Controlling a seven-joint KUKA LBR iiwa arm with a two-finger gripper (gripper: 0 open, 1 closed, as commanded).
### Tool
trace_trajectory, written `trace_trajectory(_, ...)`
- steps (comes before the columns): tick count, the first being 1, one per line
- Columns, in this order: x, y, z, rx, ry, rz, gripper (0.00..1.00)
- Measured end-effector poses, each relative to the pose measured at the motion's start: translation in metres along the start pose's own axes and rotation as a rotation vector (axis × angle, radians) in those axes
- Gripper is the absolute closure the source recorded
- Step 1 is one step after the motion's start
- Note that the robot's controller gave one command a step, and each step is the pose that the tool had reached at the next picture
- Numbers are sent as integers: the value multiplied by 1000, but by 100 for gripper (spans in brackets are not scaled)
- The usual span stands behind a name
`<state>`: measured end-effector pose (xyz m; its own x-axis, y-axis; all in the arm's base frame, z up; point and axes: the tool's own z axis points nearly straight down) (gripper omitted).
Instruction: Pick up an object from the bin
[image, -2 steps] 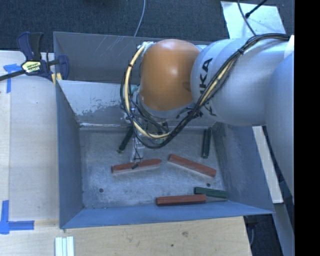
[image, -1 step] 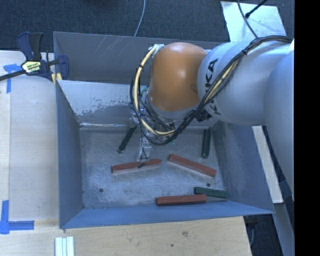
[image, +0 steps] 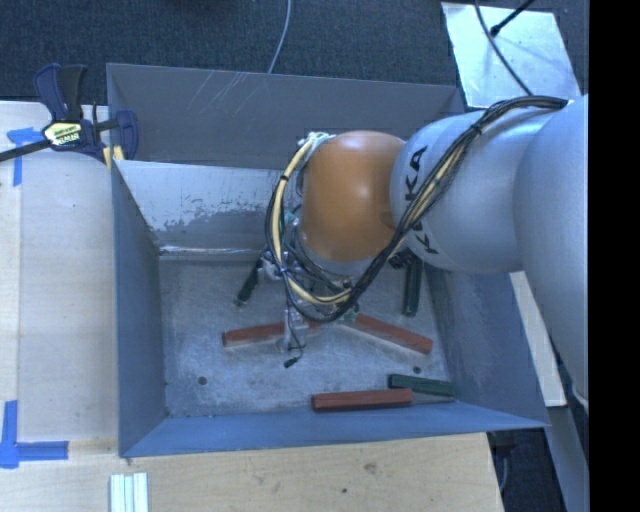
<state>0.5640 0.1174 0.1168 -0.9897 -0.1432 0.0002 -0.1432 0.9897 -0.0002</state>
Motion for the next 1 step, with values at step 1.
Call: trace_trajectory(1,-5,-4,40,-1,-6,27,0)
